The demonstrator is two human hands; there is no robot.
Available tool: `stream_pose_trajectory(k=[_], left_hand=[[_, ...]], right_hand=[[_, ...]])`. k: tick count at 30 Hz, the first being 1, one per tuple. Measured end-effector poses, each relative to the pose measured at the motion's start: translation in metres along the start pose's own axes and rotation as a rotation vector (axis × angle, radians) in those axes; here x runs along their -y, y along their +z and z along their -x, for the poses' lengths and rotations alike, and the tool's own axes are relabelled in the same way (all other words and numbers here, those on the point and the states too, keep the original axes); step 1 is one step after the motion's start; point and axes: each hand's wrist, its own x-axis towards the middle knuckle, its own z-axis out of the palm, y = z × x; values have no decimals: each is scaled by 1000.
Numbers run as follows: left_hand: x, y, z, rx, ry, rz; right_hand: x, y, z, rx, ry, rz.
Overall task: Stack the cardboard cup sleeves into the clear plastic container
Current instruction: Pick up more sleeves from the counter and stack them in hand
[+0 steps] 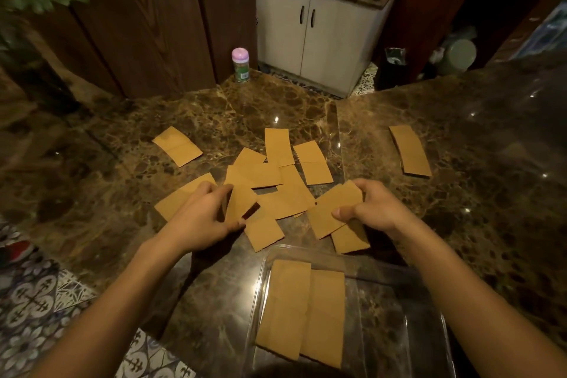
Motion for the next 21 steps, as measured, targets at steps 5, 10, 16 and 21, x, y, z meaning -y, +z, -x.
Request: stream_pose_trajectory(k=[5, 10, 16, 21], left_hand=[[-14, -9, 10, -59, -28, 711], [-57, -21, 19, 108, -62, 1528], [-80, -17, 19, 91, 62, 1524], [-85, -21, 18, 197, 112, 1477]], right_hand=[[2, -28, 5, -5, -75, -296], [20, -33, 13, 35, -166, -496], [39, -30, 27, 12, -203, -720], [43, -31, 33, -17, -213, -853]])
